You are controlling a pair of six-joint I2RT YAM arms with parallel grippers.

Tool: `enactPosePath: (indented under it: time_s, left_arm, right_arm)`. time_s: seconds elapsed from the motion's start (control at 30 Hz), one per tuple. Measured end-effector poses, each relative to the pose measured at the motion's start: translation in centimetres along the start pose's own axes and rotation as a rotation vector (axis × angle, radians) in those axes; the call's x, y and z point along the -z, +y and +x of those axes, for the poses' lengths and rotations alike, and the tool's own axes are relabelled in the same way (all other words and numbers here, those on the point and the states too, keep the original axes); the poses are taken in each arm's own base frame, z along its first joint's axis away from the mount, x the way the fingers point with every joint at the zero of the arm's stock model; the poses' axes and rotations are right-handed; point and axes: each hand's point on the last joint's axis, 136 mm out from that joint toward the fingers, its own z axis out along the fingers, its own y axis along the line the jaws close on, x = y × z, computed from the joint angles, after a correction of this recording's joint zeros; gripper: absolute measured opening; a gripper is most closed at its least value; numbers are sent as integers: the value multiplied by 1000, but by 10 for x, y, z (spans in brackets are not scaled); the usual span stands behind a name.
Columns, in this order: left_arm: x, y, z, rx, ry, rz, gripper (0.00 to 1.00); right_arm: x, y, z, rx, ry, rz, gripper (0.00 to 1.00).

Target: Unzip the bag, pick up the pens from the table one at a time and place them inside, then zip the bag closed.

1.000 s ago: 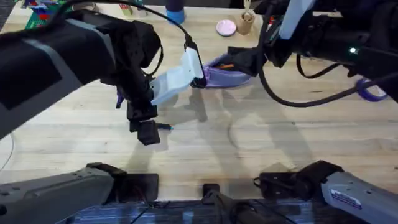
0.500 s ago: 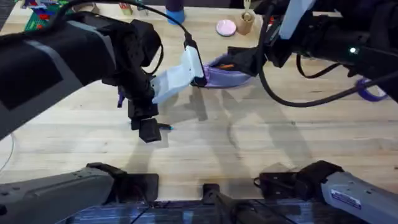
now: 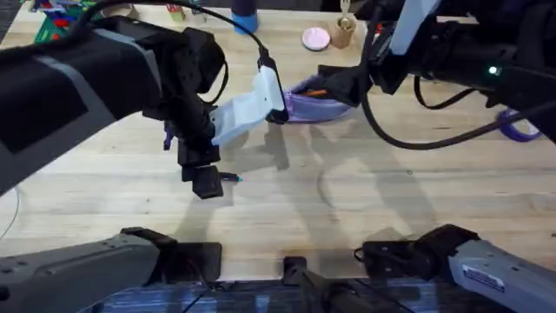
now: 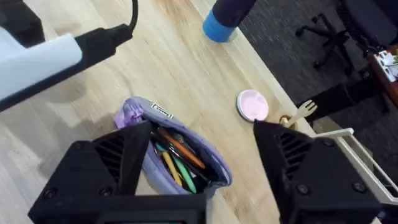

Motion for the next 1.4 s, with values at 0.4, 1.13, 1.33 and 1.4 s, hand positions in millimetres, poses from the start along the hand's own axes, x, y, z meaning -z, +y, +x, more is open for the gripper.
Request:
enactPosePath:
  time_s: [0.4,1.13,1.33,1.4]
  left_arm:
    - [-34,-15,21,7,105,110,993]
    - [-51,-8,16,-36,183,-27,911]
    - [-51,-9,16,-37,196,-37,991]
    - [-51,-8,16,-37,196,-38,991]
  right_arm:
    - [0,0,0,0,0,0,995]
    - [-3,1,2,-2,7,-5,995]
    - [-3,1,2,-2,7,-5,996]
    - [-3,1,2,-2,7,-5,996]
